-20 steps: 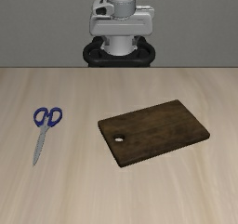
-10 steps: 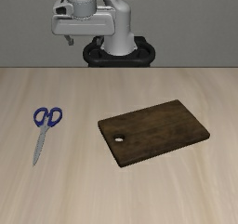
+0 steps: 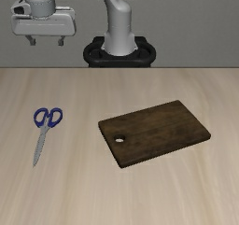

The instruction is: Pick up the scissors and place it on the cutting board

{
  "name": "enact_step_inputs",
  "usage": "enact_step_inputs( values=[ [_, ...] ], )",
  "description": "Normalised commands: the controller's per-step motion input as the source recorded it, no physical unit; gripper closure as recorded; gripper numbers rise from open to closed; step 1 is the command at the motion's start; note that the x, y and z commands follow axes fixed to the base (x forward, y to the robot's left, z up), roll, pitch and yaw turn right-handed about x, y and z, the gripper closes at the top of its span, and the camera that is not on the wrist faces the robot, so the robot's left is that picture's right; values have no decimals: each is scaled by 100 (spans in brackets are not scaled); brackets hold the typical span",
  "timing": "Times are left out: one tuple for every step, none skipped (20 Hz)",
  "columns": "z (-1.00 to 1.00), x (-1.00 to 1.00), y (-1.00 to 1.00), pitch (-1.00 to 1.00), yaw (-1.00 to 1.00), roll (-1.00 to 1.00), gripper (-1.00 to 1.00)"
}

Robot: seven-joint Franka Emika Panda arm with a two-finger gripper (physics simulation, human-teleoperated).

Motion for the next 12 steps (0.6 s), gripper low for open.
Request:
enact_step_inputs(
  values=[
    [0, 100, 0, 0, 0, 0, -100],
    [0, 100, 0, 0, 0, 0, -100],
    [0, 100, 0, 0, 0, 0, -100],
    [0, 100, 0, 0, 0, 0, -100],
    [0, 100, 0, 0, 0, 0, -100],
    [0, 100, 0, 0, 0, 0, -100],
    [0, 100, 0, 0, 0, 0, -100],
    [0, 100, 0, 0, 0, 0, -100],
    [0, 0, 100, 0, 0, 0, -100],
    [0, -100, 0, 0, 0, 0, -100],
    [0, -100, 0, 0, 0, 0, -100],
    [0, 0, -100, 0, 0, 0, -100]
  ],
)
